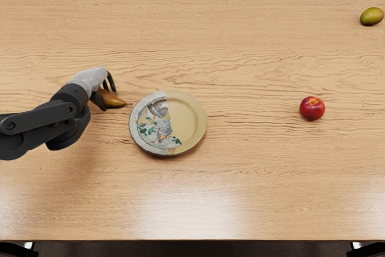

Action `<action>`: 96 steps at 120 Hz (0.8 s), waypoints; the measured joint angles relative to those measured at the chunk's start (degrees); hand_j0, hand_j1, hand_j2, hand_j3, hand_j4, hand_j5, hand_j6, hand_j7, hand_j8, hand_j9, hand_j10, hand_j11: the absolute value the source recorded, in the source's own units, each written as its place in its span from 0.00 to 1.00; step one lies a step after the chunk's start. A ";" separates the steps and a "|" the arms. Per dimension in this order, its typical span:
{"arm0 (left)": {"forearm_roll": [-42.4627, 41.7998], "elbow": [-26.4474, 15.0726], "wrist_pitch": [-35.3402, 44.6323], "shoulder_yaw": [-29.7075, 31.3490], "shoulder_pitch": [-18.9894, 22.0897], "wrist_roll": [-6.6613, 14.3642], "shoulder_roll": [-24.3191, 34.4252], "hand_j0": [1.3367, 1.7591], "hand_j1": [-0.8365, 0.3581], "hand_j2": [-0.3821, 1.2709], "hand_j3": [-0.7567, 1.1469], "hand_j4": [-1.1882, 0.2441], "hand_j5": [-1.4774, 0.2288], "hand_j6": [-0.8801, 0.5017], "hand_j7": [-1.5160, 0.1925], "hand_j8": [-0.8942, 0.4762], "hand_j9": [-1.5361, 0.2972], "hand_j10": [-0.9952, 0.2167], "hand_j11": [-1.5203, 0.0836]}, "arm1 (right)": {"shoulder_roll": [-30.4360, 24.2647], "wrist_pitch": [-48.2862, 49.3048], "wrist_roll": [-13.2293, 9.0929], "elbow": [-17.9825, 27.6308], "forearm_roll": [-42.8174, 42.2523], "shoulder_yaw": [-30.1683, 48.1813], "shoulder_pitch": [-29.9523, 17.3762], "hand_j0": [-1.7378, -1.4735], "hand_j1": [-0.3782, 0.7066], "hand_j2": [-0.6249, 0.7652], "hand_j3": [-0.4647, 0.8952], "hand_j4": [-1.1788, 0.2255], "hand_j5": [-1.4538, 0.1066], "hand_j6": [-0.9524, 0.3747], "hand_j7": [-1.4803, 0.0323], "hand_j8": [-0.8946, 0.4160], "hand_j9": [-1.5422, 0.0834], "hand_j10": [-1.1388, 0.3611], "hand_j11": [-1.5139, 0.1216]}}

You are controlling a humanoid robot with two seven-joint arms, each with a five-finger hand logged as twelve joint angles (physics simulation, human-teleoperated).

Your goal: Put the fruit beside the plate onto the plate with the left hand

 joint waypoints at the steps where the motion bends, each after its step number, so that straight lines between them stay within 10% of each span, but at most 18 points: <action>1: -0.10 0.09 0.00 -0.01 0.00 0.00 -0.02 0.63 0.43 0.49 0.31 0.37 0.39 0.20 0.41 0.21 0.38 0.30 0.42 | 0.00 0.00 0.00 0.00 -0.01 0.00 0.00 0.30 0.04 0.45 0.34 0.83 0.92 0.71 0.97 0.67 0.94 0.75 0.91; 48: -10.89 1.58 -1.30 -1.62 -5.09 0.02 1.60 0.73 0.42 0.51 0.38 0.38 0.39 0.20 0.41 0.22 0.38 0.30 0.43 | 0.00 0.00 0.00 -0.03 0.00 0.00 0.00 0.30 0.04 0.45 0.34 0.83 0.92 0.71 0.97 0.67 0.94 0.75 0.91; 96: -19.53 1.53 -23.58 -16.17 -6.33 0.06 5.52 0.76 0.42 0.51 0.40 0.38 0.39 0.19 0.41 0.21 0.39 0.30 0.43 | 0.00 0.00 0.00 -0.05 0.00 0.00 0.00 0.30 0.04 0.45 0.34 0.83 0.92 0.71 0.97 0.67 0.94 0.75 0.91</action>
